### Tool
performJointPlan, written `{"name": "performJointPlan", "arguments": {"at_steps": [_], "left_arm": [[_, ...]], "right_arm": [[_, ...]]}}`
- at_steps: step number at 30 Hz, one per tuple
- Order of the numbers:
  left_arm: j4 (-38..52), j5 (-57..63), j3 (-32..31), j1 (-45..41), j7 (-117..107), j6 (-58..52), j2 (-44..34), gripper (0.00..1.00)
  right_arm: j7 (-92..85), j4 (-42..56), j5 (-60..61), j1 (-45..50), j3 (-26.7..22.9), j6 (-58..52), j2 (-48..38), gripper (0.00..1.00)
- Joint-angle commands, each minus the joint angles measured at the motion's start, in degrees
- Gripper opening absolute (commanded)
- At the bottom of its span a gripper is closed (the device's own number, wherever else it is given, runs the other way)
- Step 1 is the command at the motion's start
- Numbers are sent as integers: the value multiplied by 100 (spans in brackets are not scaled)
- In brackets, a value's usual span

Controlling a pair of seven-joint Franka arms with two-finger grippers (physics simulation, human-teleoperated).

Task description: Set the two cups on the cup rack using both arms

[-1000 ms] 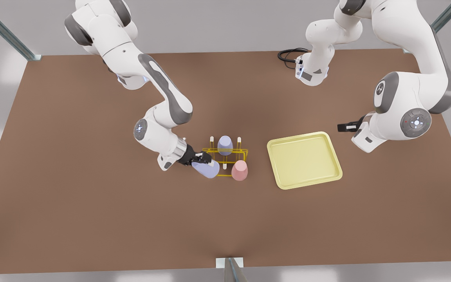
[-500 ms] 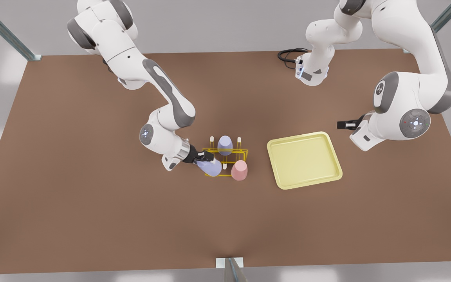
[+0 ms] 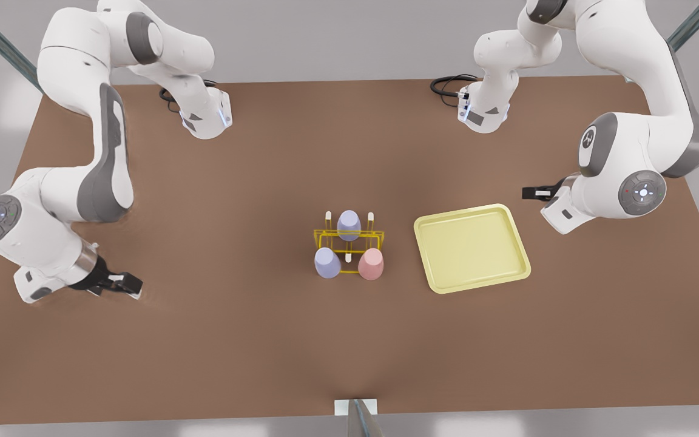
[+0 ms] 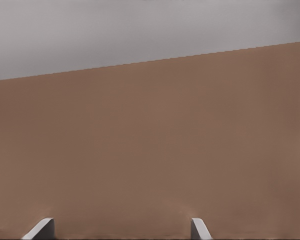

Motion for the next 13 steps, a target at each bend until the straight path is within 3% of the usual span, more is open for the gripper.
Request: {"name": "performJointPlan", "arguments": {"at_steps": [1, 4, 6, 13], "left_arm": [[2, 3, -3, 0, 154, -8, -4, 100], [2, 3, -3, 9, 154, -8, -4, 100], [2, 3, -2, 9, 154, 1, 4, 100], [2, 3, -11, 36, 145, -17, 22, 100]], "right_arm": [[-1133, 56, -441, -22, -18, -2257, -423, 100], [-1097, -23, -319, -66, -9, -2407, -783, 100], [-1088, -681, -292, -74, -9, -2205, -1214, 100], [-957, -1517, -107, -153, -18, -1739, -1803, 100]]}}
